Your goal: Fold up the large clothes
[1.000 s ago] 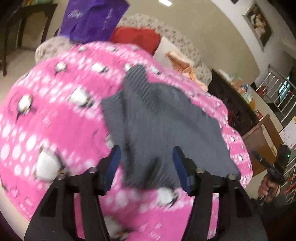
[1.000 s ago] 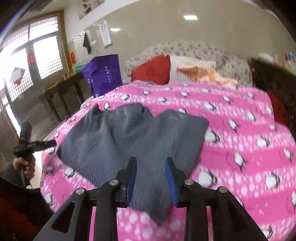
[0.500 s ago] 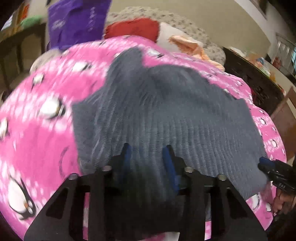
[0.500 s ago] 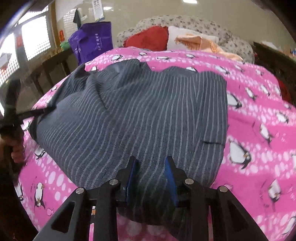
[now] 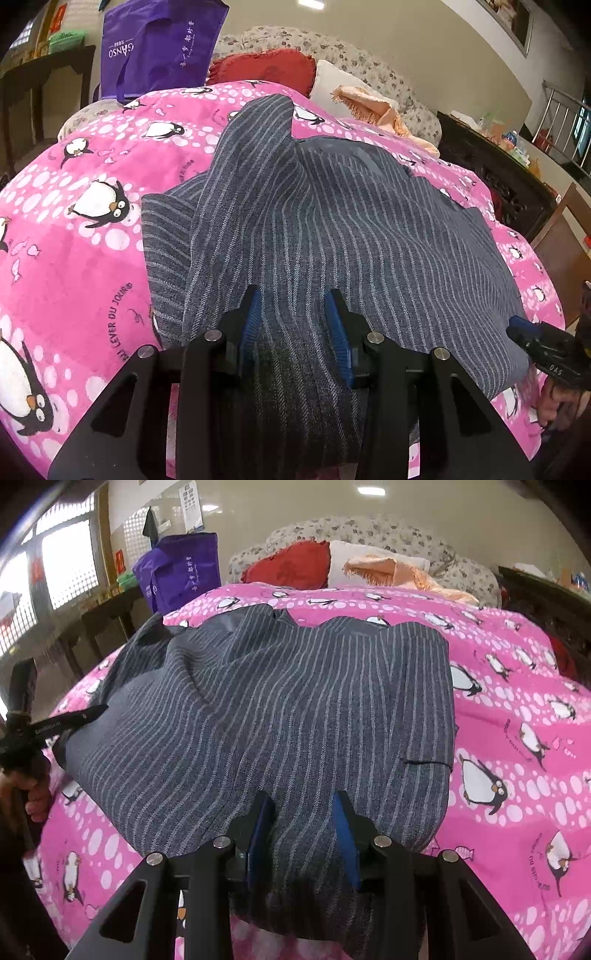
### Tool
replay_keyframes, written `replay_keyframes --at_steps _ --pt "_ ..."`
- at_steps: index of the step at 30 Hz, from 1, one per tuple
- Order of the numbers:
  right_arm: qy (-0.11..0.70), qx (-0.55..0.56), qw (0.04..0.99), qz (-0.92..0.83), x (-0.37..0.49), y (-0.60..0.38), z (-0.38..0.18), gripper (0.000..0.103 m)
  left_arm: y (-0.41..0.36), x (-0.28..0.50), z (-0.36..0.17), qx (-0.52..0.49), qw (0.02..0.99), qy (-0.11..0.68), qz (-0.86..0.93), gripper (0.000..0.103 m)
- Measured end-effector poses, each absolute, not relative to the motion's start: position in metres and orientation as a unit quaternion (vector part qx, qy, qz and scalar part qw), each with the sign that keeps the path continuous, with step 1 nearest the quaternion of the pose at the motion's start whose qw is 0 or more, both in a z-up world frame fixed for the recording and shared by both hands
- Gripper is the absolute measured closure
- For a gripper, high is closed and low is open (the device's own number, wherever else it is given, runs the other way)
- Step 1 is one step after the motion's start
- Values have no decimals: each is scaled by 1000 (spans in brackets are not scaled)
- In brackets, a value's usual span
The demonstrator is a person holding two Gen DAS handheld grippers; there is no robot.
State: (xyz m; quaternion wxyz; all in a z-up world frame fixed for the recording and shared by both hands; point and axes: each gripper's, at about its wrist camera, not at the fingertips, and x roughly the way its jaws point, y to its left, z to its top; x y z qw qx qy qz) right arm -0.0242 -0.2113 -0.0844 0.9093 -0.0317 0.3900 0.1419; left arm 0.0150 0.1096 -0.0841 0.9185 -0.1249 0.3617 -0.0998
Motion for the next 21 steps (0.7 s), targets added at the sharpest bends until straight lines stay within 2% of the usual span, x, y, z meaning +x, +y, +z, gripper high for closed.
replay_keyframes --at_steps 10,17,21 --pt "395 -50 907 139 -21 -209 -85 69 111 12 -85 -133 920 353 -104 67" --pt "456 -16 880 133 -2 -210 -81 68 116 12 -85 -155 915 352 -119 67" --pt "461 -25 881 107 -2 -202 -80 68 115 11 -85 -148 918 349 -119 67"
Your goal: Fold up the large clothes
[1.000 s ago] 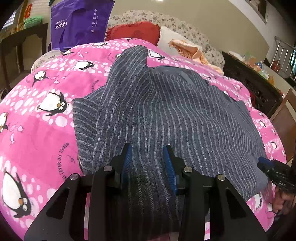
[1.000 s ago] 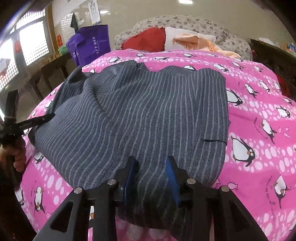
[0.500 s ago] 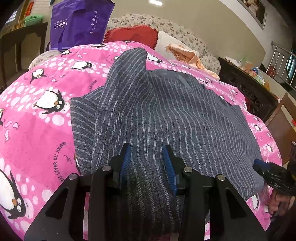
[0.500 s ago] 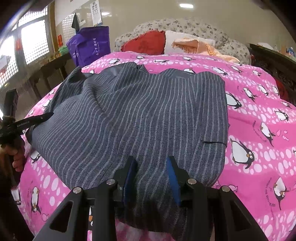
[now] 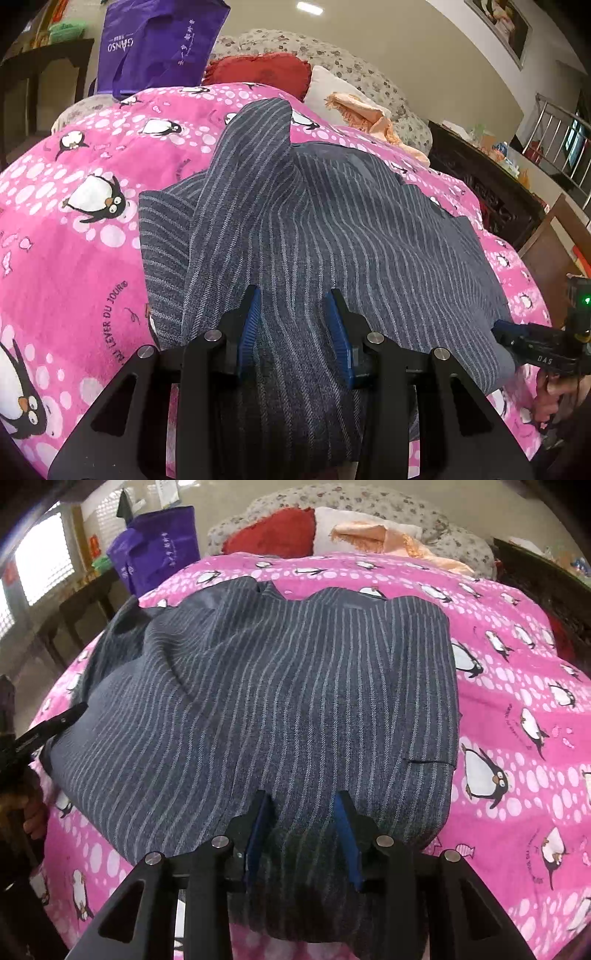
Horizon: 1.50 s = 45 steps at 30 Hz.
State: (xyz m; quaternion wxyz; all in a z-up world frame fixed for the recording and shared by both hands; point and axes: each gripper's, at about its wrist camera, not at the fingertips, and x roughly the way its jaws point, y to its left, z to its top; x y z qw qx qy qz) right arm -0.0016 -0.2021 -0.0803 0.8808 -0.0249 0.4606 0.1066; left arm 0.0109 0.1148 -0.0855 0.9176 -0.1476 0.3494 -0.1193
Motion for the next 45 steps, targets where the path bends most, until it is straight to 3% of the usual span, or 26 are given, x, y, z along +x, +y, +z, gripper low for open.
replay_keyframes --at_steps 10,17,24,41,45 --pt "397 -34 913 86 -15 -199 -83 64 114 7 -85 -155 920 341 -118 67" --pt "388 -40 917 88 -16 -199 -81 43 114 7 -84 -162 917 343 -125 63" --pt "378 -25 920 96 -20 -203 -87 42 95 8 -80 -116 920 350 -131 39" --pt "371 -18 923 104 -23 -206 -88 42 101 10 -80 -134 917 350 -137 38" --pt "371 -14 923 106 -23 -206 -88 42 117 9 -60 -175 907 355 -143 38"
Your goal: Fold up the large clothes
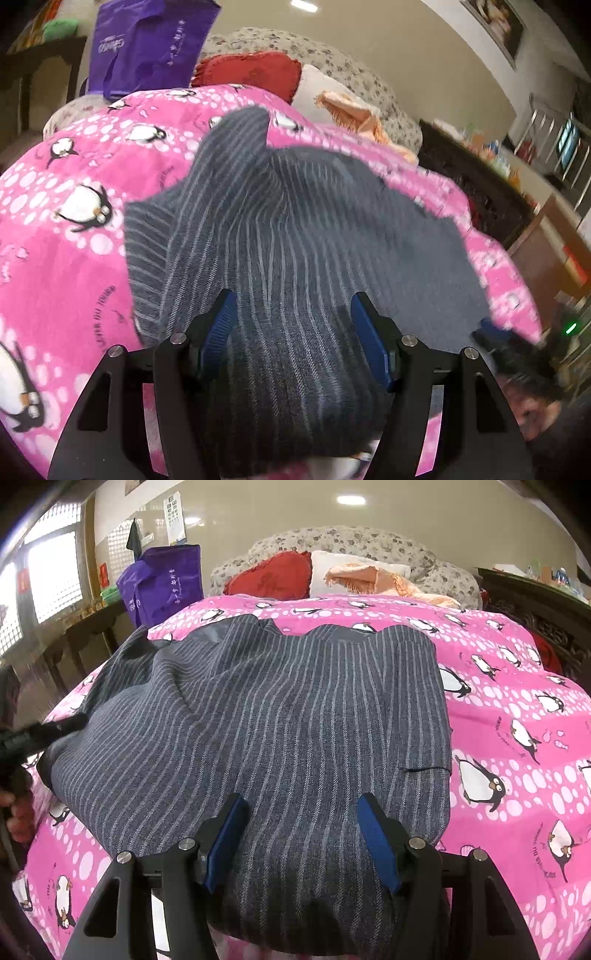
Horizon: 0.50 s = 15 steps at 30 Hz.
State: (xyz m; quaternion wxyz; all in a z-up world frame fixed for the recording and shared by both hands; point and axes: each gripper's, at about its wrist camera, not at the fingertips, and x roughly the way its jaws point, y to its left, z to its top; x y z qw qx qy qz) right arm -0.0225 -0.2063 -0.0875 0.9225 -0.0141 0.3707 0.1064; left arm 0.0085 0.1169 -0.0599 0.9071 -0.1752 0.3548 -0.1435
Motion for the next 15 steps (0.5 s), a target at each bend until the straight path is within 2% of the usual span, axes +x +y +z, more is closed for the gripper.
replay_keyframes --at_steps 2,3,4,6,9,12,15 --pt "370 -13 923 107 -22 -207 -88 42 126 11 -42 -170 913 344 -139 38" --pt "370 -13 923 107 -22 -207 -88 42 131 14 -36 -160 918 339 -132 35" --pt "370 -12 923 107 -23 -207 -88 41 139 22 -30 -146 922 338 -117 25" --pt "370 -9 923 109 -23 -207 -88 41 153 40 -28 -128 925 347 -85 19" --pt "369 -8 923 110 -23 -208 -88 41 172 74 -45 -136 902 405 -68 19" --pt "369 -9 923 110 -22 -209 -89 41 180 85 -69 -193 863 452 -116 19" --pt "369 -7 923 111 -22 -209 -89 41 176 81 -76 -202 859 445 -155 19"
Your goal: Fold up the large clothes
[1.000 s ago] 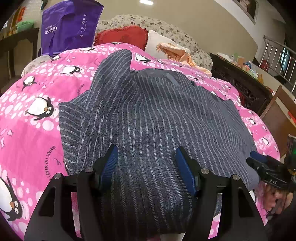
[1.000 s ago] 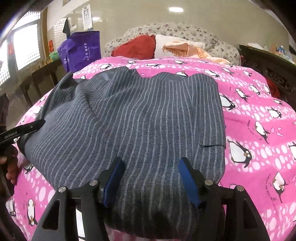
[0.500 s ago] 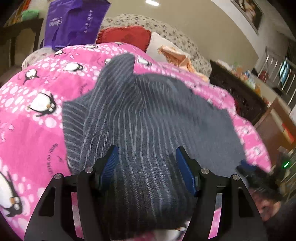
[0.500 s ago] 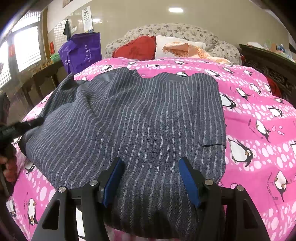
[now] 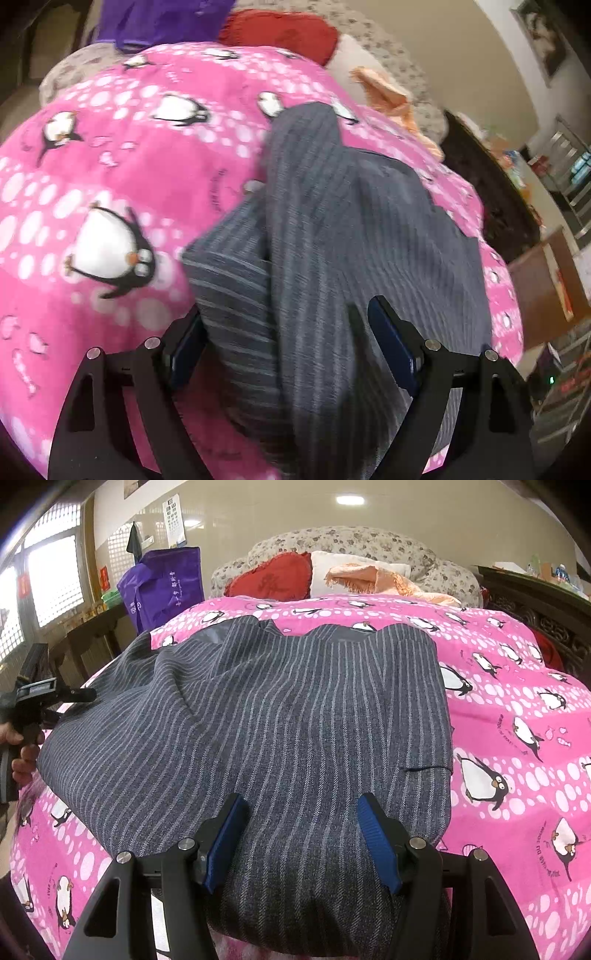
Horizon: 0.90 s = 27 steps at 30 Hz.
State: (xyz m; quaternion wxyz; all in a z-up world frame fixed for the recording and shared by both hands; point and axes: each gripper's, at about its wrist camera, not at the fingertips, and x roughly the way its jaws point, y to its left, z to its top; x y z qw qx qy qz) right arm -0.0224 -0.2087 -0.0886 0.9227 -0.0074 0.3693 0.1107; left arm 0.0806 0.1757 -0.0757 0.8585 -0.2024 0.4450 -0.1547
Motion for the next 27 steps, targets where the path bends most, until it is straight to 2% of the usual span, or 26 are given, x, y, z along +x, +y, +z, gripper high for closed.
replay_keyframes --at_steps 6,10,19,24,27 --pt "371 -2 921 116 -21 -210 -89 41 179 97 -81 -209 852 445 -179 17" --pt "371 -3 921 115 -20 -211 -89 41 165 101 -69 -174 821 475 -265 17" --pt "372 -3 921 115 -20 -211 -89 41 146 117 -70 -105 825 492 -258 18" --pt "372 -3 921 115 -20 -211 -89 41 131 97 -73 -87 782 519 -335 18" --pt "372 -3 921 115 -20 -211 -89 41 144 101 -74 -111 782 517 -331 18"
